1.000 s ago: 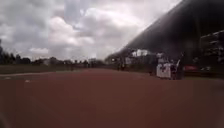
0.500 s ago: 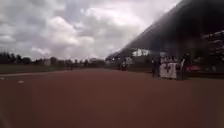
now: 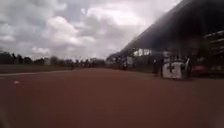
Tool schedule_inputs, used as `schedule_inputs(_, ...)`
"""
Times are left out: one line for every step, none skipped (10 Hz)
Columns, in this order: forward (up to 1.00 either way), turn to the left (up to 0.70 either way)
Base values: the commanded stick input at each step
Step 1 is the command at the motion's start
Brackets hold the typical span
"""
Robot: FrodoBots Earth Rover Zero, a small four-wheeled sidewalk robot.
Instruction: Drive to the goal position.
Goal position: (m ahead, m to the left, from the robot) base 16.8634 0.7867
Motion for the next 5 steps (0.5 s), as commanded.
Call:
schedule_inputs(0.7,0.0)
schedule_inputs(0.7,0.0)
schedule_inputs(0.7,0.0)
schedule_inputs(0.7,0.0)
schedule_inputs(0.7,0.0)
